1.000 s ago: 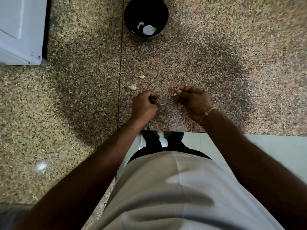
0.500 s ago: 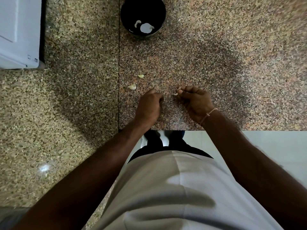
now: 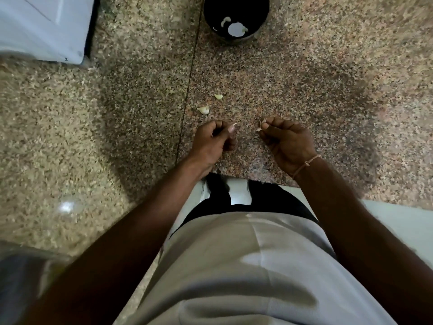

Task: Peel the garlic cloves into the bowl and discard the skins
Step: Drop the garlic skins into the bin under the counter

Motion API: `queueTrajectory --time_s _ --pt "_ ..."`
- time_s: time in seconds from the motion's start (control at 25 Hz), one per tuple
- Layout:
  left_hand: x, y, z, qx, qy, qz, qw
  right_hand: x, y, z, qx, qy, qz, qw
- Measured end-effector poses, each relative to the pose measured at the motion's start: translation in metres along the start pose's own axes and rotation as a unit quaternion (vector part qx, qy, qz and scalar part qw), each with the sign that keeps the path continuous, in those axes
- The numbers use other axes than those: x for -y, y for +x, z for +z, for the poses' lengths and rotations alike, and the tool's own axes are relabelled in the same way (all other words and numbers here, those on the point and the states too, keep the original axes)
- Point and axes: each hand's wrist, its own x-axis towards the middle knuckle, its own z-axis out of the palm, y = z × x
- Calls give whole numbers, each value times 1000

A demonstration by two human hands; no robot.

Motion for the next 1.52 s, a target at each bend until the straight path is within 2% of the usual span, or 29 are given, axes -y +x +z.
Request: queueTrajectory --time_s 0.2,0.36,0.52,0.68,0.84,0.96,1.2,1.36,1.44,1.52 --pt "19 -45 19 -144 -138 7 980 -1 -5 13 109 -123 72 984" --pt "48 -107 36 -257 -218 4 942 -25 -23 31 221 -242 140 934" --pt "90 -185 42 -402 -317 -10 859 -76 -66 51 335 -339 192 858" --pt "147 -268 40 -508 -365 12 780 -144 -121 46 410 -396 255 781" --pt "223 -359 62 -598 -411 20 688 -224 -199 23 485 -468 279 684" --pt "287 -418 90 -639 -447 19 626 -280 -255 -10 517 -501 285 633" --pt "406 -524 113 -685 -476 -10 552 -389 -368 -86 488 -547 319 601" --pt "478 -538 109 -691 -546 -51 472 -468 -396 -113 483 -595 308 564" --pt "521 -525 102 -695 -574 -65 427 -518 -383 -122 477 -612 313 548" --pt "569 -501 97 -697 -592 -68 399 -569 -356 -135 477 -626 294 542"
